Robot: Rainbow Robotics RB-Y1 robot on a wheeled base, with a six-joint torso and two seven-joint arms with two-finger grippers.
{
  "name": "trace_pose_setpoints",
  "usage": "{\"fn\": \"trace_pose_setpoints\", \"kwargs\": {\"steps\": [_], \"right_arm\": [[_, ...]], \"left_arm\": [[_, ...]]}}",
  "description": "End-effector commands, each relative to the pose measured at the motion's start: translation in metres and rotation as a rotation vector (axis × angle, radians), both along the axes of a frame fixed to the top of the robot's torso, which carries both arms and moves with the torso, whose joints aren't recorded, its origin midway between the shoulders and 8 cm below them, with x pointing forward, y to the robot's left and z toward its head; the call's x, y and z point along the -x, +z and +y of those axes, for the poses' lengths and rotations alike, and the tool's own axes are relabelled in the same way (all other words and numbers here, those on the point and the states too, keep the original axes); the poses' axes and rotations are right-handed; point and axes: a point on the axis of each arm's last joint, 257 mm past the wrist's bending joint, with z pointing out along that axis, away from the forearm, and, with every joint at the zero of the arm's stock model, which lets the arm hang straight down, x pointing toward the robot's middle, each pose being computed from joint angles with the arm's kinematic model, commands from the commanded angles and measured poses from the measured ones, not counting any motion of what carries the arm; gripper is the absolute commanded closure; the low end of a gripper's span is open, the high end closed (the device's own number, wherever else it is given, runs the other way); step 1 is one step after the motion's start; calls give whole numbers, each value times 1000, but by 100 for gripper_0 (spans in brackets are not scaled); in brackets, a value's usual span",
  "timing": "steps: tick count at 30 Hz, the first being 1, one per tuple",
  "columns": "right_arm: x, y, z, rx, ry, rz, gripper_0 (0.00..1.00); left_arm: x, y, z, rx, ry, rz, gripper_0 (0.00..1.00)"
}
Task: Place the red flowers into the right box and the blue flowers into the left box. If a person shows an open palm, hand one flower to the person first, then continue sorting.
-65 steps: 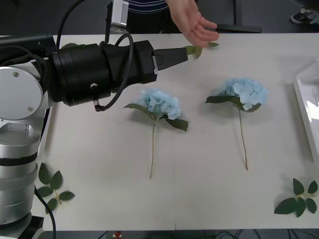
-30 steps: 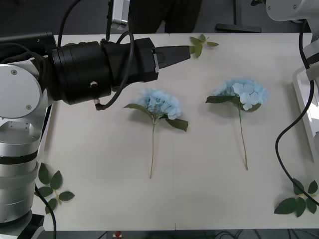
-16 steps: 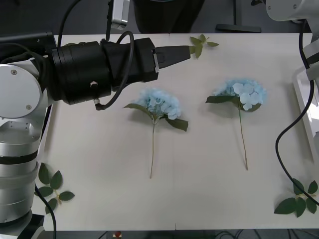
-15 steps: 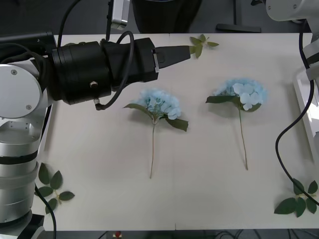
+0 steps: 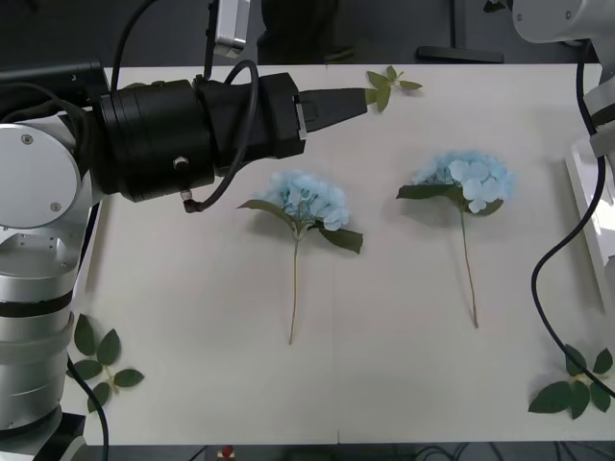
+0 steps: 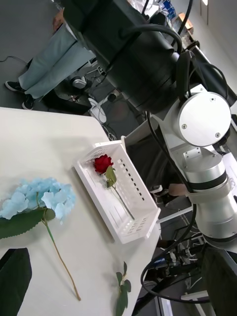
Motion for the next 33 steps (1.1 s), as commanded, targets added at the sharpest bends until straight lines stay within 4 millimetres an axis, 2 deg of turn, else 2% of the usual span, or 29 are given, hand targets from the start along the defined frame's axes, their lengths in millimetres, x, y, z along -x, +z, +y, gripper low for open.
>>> {"fn": "trace_pose_setpoints", "kwargs": {"steps": [1,6,7,11,13,17,18,21,22,23,26,29,33], "right_arm": [[7,20,-11,34,4,10,0],[28,11,-19,24,86,178,0],[38,9,-20,20,122,229,0],[76,-6,-34,55,218,417,0],[107,-20,-53,115,253,547,0],[150,-45,-81,168,293,732,0],[174,-65,-95,197,311,826,0],[212,-105,-121,207,292,994,0],[218,-113,-125,207,284,1022,0],[229,-128,-132,204,264,1070,0],[240,-154,-141,201,205,1118,0],[253,-193,-145,209,144,1182,0],[262,-241,-145,251,92,1240,0]], "left_arm": [[12,26,-7,-25,-29,-118,0],[12,26,-7,-25,-29,-118,0],[13,20,-9,-21,-35,-98,0],[16,23,-10,-12,-47,-95,0],[15,23,-9,-14,-45,-90,0],[10,8,-4,-78,-27,-73,0],[7,-3,0,-118,-13,-37,0],[2,-22,7,-187,16,12,0],[1,-27,9,-202,23,25,0],[-2,-39,15,-246,43,53,0],[-10,-67,27,-353,100,103,0],[-18,-100,40,-473,178,159,0],[-25,-130,50,-586,268,196,0]]}}
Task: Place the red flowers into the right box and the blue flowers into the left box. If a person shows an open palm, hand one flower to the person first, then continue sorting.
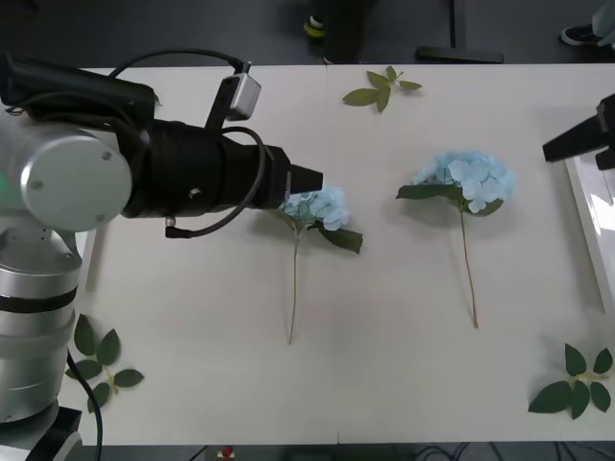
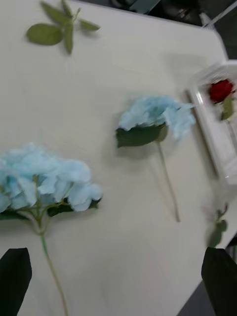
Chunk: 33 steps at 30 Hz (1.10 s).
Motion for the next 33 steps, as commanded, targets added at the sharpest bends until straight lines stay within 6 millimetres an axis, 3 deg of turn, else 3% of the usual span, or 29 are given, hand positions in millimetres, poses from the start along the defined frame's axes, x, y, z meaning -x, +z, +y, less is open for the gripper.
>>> {"fn": "trace_pose_setpoints", "kwargs": {"steps": [1,7,13,19,27,33], "right_arm": [[5,-34,12,41,-29,31,0],[1,-86,13,109,-85,72,0],[-18,-127,28,145,-109,55,0],[-37,-162,36,169,-148,43,0],[-61,-203,38,152,-198,14,0],[-70,-228,36,161,-213,1,0]], "left_arm": [[1,-7,-4,-97,55,-6,0],[6,-36,-8,-212,107,25,0],[2,-60,7,-356,141,29,0],[-13,-81,16,-469,183,12,0],[-31,-99,18,-490,257,34,0],[-35,-117,-1,-472,285,69,0]]}}
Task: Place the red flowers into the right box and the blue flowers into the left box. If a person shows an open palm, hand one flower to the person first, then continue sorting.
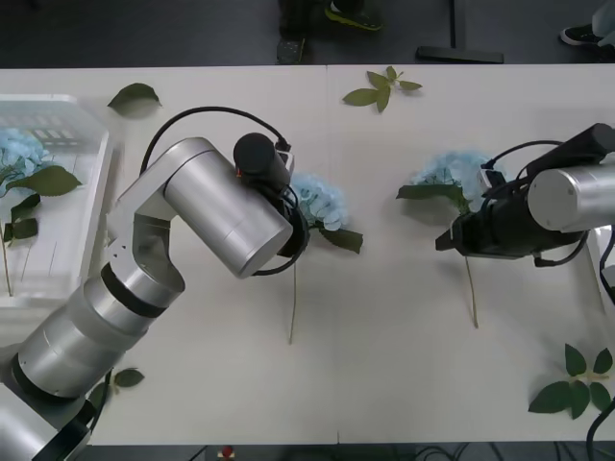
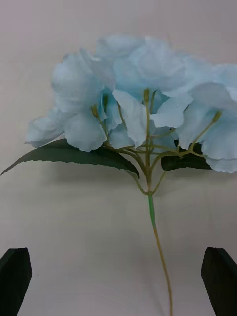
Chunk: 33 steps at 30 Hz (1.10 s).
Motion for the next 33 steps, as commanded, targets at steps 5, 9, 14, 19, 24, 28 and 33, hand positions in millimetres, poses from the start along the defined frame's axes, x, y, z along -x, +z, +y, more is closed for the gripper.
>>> {"fn": "trace_pose_setpoints", "kwargs": {"steps": [5,9,14,19,24,28,33], "right_arm": [[-20,-12,5,-5,-20,-63,0],[-27,-17,10,-23,-30,-87,0],[-30,-19,10,-5,-24,-100,58],[-29,-22,6,27,-10,-102,100],[-29,-24,4,40,-5,-103,100],[-29,-24,4,44,-3,-103,100],[-26,-24,2,47,-3,-90,100]], "left_arm": [[-9,-6,-45,43,14,-27,0],[-9,-21,-48,12,13,-9,0],[-13,-39,-46,-10,19,-10,0],[-16,-55,-49,-11,41,4,0],[-13,-65,-58,-4,54,20,0],[-10,-69,-63,-2,60,32,0],[-9,-71,-59,-21,65,36,0]]}}
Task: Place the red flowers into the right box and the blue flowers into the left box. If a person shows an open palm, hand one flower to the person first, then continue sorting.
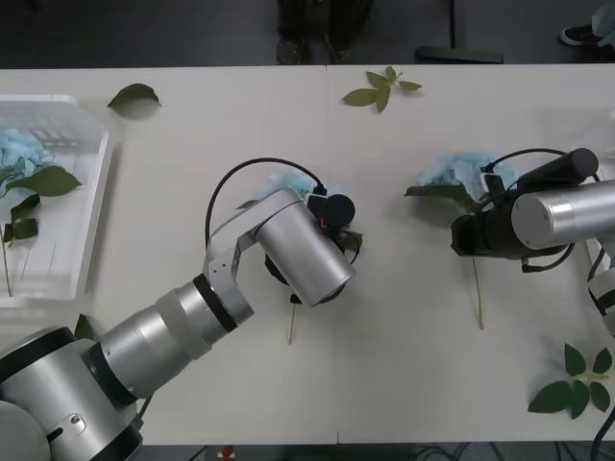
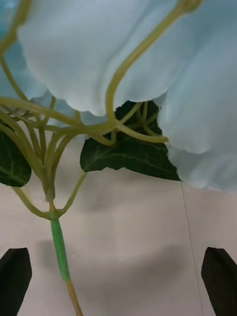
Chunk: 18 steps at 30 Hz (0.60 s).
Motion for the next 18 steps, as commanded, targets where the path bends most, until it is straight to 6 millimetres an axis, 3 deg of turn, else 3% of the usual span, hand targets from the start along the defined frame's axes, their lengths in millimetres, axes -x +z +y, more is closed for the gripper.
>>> {"fn": "trace_pose_setpoints", "kwargs": {"steps": [1,3,5,7,8,10,14,18], "right_arm": [[2,1,17,-8,30,15,100],[3,10,14,1,36,16,100],[5,32,12,11,46,22,100],[8,53,14,-2,59,27,100],[10,68,16,-20,69,32,100],[15,91,18,-44,86,36,100],[30,144,20,-87,139,32,100],[53,182,19,-109,203,43,100]], "left_arm": [[-9,17,-7,1,-2,-40,2],[-10,18,-7,-5,-8,-45,19],[-11,18,-5,-16,-12,-51,55],[-11,18,-5,-20,-12,-51,71],[-10,18,-4,-23,-10,-50,88],[-10,17,-3,-24,-6,-47,99],[-10,17,-3,-24,-6,-47,100],[-10,17,-3,-24,-6,-47,100]]}}
